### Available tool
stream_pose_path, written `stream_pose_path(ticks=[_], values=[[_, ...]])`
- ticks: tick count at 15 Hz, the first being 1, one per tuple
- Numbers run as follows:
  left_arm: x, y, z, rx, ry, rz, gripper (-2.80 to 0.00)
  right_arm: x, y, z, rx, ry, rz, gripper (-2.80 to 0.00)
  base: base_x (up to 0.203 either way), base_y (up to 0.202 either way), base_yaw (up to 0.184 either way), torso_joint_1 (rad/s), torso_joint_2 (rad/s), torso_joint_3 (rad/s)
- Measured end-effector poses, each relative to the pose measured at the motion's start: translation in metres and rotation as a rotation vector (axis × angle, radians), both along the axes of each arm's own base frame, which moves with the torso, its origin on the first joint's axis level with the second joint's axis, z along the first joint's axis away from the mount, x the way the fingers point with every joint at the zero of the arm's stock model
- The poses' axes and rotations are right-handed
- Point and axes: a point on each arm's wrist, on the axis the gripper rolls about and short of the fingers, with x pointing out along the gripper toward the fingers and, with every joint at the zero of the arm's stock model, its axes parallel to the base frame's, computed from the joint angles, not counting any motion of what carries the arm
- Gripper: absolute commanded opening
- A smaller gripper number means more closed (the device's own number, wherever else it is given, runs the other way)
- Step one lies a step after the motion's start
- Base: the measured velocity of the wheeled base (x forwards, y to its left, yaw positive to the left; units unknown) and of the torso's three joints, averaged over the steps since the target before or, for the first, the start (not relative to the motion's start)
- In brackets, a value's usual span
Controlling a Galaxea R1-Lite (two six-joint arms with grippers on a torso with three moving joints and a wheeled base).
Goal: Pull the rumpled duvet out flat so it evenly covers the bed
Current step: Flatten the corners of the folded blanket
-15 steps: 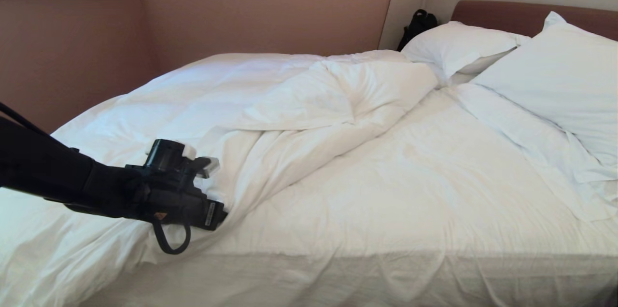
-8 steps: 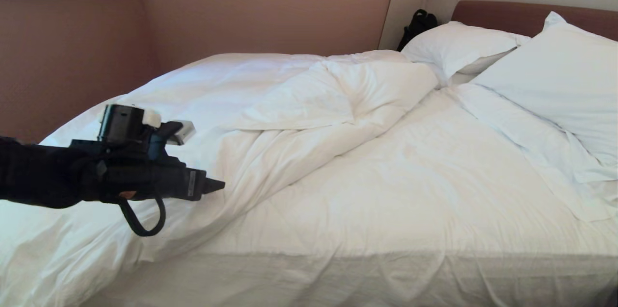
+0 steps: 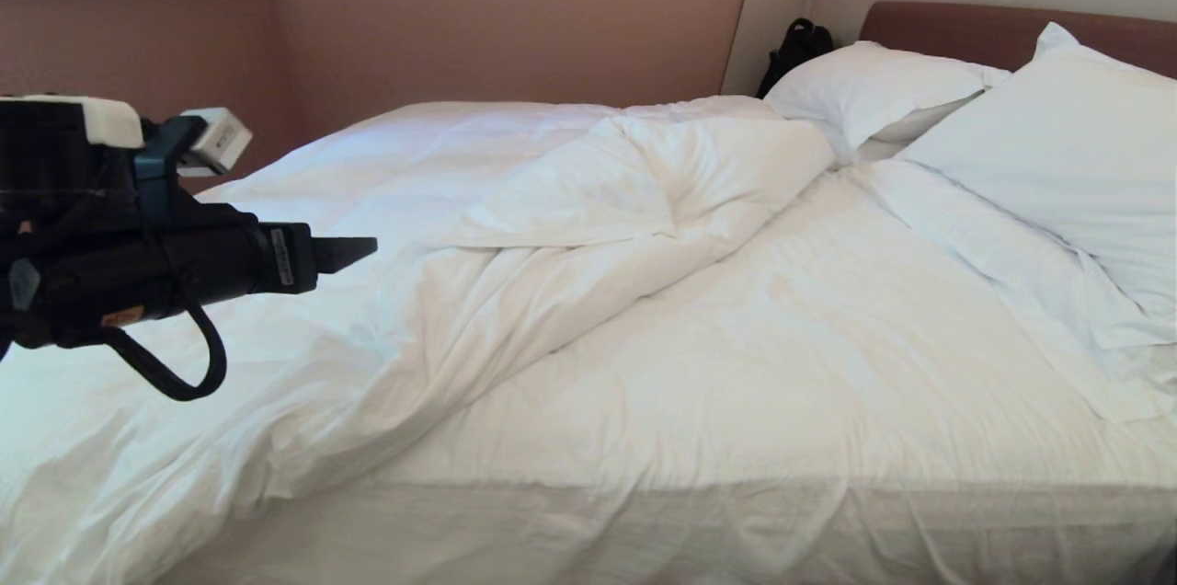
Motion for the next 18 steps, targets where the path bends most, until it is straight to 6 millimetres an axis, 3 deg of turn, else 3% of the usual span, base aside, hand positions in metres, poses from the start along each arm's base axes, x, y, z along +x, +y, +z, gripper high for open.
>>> stream_pose_path(ticks=[4, 9, 13, 18], values=[[0.006, 0.003, 0.004, -0.046, -0.059, 0.021, -2.8, 0.0, 0.0, 0.0, 0.0, 0.0, 0.0, -2.8, 0.0, 0.0, 0.0, 0.0, 0.0, 0.0], [0.028, 0.003, 0.004, -0.075, -0.17, 0.029, -2.8, 0.0, 0.0, 0.0, 0.0, 0.0, 0.0, -2.8, 0.0, 0.0, 0.0, 0.0, 0.0, 0.0], [0.058, 0.005, 0.0, -0.111, -0.178, 0.047, -2.8, 0.0, 0.0, 0.0, 0.0, 0.0, 0.001, -2.8, 0.0, 0.0, 0.0, 0.0, 0.0, 0.0], [0.108, 0.003, -0.028, -0.114, -0.127, 0.058, -2.8, 0.0, 0.0, 0.0, 0.001, 0.0, 0.0, -2.8, 0.0, 0.0, 0.0, 0.0, 0.0, 0.0]])
